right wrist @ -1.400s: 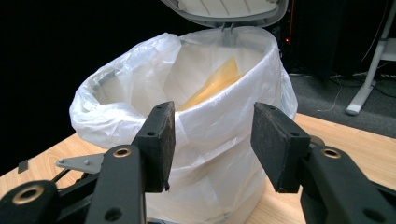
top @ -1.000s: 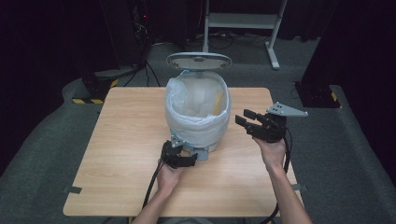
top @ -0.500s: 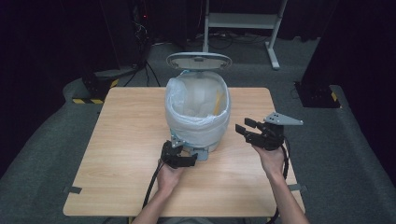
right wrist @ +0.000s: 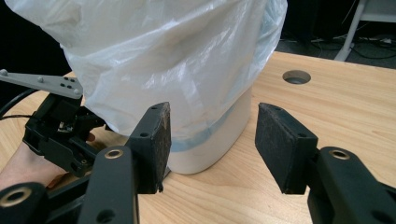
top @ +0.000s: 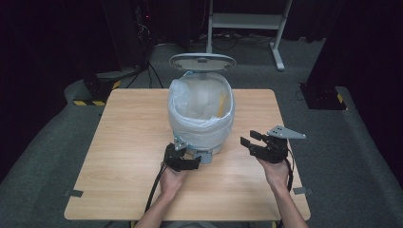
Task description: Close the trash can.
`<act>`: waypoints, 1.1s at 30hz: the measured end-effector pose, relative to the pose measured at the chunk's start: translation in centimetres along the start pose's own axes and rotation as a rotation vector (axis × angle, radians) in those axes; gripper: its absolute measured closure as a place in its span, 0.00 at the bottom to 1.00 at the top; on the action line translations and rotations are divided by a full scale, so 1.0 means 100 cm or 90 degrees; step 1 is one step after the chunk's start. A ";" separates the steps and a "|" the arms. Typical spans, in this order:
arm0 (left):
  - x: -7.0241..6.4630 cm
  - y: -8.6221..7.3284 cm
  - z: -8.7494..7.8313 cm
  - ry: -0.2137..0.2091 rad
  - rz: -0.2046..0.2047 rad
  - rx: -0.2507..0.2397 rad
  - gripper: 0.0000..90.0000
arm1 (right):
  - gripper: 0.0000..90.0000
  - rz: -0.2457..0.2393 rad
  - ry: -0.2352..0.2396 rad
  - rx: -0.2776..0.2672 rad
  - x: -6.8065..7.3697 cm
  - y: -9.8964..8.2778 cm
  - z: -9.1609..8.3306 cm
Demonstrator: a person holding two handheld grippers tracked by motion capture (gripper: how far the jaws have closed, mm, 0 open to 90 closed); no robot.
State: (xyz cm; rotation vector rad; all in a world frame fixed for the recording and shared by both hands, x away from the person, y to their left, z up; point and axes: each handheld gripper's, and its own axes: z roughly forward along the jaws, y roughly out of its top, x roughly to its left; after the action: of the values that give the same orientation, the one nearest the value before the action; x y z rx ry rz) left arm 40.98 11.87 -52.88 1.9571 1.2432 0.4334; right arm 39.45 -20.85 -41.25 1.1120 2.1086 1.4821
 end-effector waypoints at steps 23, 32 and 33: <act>0.000 0.000 0.000 0.000 0.000 0.000 0.12 | 0.50 -0.002 -0.045 0.044 0.003 -0.039 0.015; 0.000 0.000 0.000 0.000 0.000 0.000 0.12 | 0.50 -0.001 -0.053 0.058 0.002 -0.048 0.019; 0.000 0.000 0.000 0.000 0.000 0.000 0.12 | 0.50 -0.001 -0.053 0.061 0.002 -0.049 0.020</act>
State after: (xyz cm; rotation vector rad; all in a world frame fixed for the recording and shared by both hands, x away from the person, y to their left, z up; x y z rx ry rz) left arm 40.98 11.87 -52.88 1.9567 1.2434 0.4330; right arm 38.62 -20.17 -46.46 1.1853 2.1414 1.3225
